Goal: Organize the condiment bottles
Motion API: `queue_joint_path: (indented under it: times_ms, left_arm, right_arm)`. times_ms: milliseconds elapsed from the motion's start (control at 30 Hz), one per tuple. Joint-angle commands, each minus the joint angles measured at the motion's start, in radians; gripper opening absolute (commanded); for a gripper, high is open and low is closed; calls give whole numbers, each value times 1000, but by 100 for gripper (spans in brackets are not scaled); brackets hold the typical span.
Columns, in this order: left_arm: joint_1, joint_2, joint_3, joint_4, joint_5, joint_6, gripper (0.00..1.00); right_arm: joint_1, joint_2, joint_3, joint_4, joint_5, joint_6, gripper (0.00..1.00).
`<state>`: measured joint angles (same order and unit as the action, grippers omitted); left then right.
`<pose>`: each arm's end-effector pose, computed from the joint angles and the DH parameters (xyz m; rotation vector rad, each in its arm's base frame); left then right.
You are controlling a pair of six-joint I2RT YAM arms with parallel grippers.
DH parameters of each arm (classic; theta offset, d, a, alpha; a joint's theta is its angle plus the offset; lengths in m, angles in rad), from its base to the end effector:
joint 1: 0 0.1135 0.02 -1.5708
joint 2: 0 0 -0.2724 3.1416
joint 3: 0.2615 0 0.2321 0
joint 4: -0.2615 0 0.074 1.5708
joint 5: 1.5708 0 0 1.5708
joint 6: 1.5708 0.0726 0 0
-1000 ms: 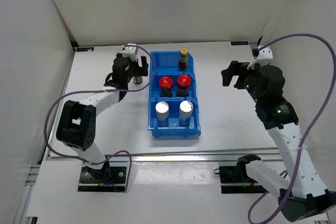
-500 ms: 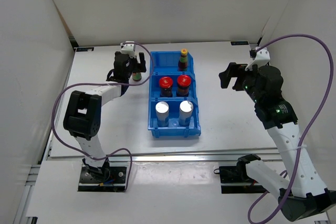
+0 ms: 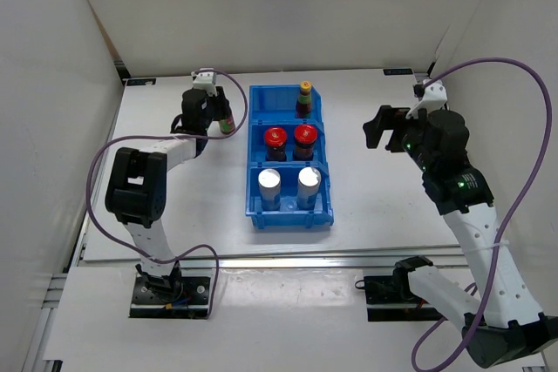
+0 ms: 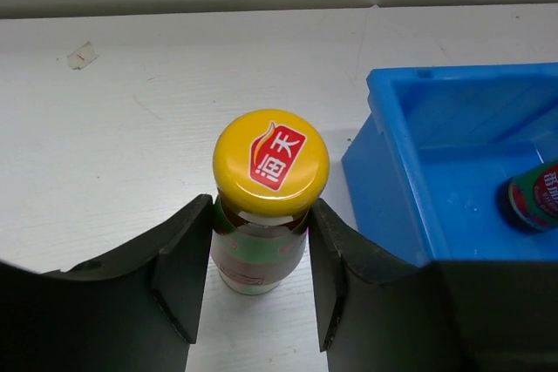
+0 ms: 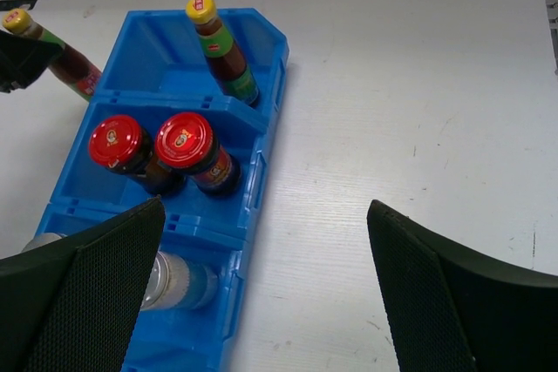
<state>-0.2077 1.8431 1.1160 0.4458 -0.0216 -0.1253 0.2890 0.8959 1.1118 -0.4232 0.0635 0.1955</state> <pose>0.4323 -0.0895 0.2310 0.0614 1.8563 -0.2117 0.1923 0.0524 0.4027 -0.0375 1.7866 0.2927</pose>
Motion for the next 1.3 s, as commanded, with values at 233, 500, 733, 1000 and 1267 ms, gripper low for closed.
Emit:
queue_joint_path:
  times_ms: [233,500,733,1000,1267]
  left_arm:
    - [11,-88,71,-64,51,19,21]
    - [11,-169,198,-163,69,30,11]
    - [-33,-179,372,-240,-14,44,11]
    - [-150,-131,511,-228,-23,32,11]
    - [-258,-5,587,-217,-46,59,11]
  right_arm:
    - [-2,-67,-47,-57,-4,12,100]
    - [-2,-106,-67,-66,-13,30,100]
    - [-2,-124,-56,-85,-13,21,100]
    - [-2,-158,-84,-94,-22,21,100]
    - [-2,-192,-102,-103,-13,-8,100]
